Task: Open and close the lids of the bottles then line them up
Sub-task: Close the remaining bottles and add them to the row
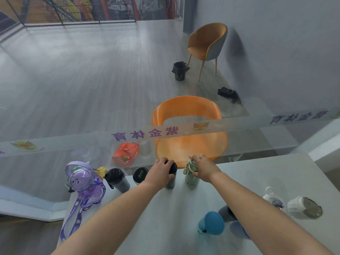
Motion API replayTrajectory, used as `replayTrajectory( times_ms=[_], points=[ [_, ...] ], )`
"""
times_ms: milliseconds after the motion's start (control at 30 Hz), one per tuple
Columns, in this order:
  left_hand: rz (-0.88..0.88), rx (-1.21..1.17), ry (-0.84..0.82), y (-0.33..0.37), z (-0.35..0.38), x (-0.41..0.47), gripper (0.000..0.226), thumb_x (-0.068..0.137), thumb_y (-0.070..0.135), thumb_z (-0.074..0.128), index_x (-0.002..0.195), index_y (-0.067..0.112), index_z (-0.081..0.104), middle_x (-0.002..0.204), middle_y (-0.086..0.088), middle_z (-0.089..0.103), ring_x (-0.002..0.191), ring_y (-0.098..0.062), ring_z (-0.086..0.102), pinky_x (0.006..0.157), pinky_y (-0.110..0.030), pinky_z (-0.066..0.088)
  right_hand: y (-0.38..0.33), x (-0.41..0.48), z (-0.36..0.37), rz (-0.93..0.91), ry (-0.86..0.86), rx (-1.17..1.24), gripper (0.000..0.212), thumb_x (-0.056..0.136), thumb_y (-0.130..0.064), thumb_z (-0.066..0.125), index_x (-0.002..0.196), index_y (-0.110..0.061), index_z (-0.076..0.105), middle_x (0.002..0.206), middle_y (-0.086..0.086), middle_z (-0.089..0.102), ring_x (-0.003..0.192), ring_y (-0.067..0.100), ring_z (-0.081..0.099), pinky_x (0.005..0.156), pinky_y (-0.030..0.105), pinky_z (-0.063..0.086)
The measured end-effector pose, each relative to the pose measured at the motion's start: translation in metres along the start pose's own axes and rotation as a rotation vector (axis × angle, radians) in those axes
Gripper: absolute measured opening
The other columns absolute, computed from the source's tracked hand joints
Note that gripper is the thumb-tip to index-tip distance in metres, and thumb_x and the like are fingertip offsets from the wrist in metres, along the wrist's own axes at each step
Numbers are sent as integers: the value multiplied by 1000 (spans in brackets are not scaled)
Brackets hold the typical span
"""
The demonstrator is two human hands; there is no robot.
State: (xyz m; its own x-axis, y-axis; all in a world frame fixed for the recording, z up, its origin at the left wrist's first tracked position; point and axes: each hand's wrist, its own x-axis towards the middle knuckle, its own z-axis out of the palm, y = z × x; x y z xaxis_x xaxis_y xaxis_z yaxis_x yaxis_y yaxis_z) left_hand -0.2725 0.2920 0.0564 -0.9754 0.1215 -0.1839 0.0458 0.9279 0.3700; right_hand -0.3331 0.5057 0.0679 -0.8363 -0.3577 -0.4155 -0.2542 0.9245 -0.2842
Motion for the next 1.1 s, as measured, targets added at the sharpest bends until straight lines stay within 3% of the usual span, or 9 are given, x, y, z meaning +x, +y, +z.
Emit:
replayTrajectory(
  times_ms=[233, 400, 533, 667, 800, 933, 1100],
  points=[
    [-3, 72, -8, 2, 0, -4, 67, 88, 35, 65, 145, 26, 31, 149, -8, 35, 132, -33, 35, 108, -49, 39, 6, -17, -6, 53, 17, 70, 103, 88, -35, 73, 159, -36, -2, 151, 10, 34, 128, 34, 51, 102, 47, 49],
    [134, 183, 113, 17, 11, -14, 63, 90, 37, 64, 144, 26, 33, 154, -6, 29, 142, -35, 22, 115, -48, 27, 20, -53, 3, 144, 46, 140, 105, 90, -40, 71, 160, -27, -7, 164, 7, 21, 143, 30, 37, 112, 46, 41],
    [260, 168, 139, 36, 17, -17, 60, 89, 35, 64, 142, 23, 38, 151, -5, 36, 140, -31, 27, 114, -44, 29, 27, -85, 18, 231, 45, 130, 94, 92, -47, 66, 161, -21, 7, 167, 4, 18, 149, 26, 31, 118, 41, 35],
    [328, 137, 133, 55, 27, -19, 57, 88, 32, 64, 139, 22, 42, 147, -5, 40, 137, -29, 31, 112, -44, 30, 26, -118, 46, 213, -117, 92, 77, 88, -52, 66, 154, -25, 35, 158, 3, 36, 143, 23, 40, 117, 40, 36],
    [347, 141, 110, 67, 35, -25, 57, 90, 30, 60, 142, 21, 41, 147, -8, 41, 136, -31, 33, 112, -45, 30, 23, -141, 78, 159, -278, -18, 83, 84, -47, 72, 154, -28, 31, 147, 9, 43, 135, 30, 47, 110, 41, 43],
    [365, 149, 108, 70, 37, -28, 47, 92, 25, 57, 137, 19, 47, 146, -8, 42, 134, -33, 35, 112, -46, 30, 24, -145, 94, 111, -325, -110, 80, 86, -27, 74, 153, -27, 31, 143, 13, 40, 127, 39, 50, 103, 45, 47],
    [366, 133, 185, 71, 34, -21, 22, 92, 13, 56, 113, 11, 64, 131, -7, 57, 121, -32, 49, 98, -42, 43, 30, -129, 90, 67, -291, -104, 66, 89, -13, 66, 148, -19, 37, 138, 17, 43, 122, 39, 50, 102, 45, 46]
  ],
)
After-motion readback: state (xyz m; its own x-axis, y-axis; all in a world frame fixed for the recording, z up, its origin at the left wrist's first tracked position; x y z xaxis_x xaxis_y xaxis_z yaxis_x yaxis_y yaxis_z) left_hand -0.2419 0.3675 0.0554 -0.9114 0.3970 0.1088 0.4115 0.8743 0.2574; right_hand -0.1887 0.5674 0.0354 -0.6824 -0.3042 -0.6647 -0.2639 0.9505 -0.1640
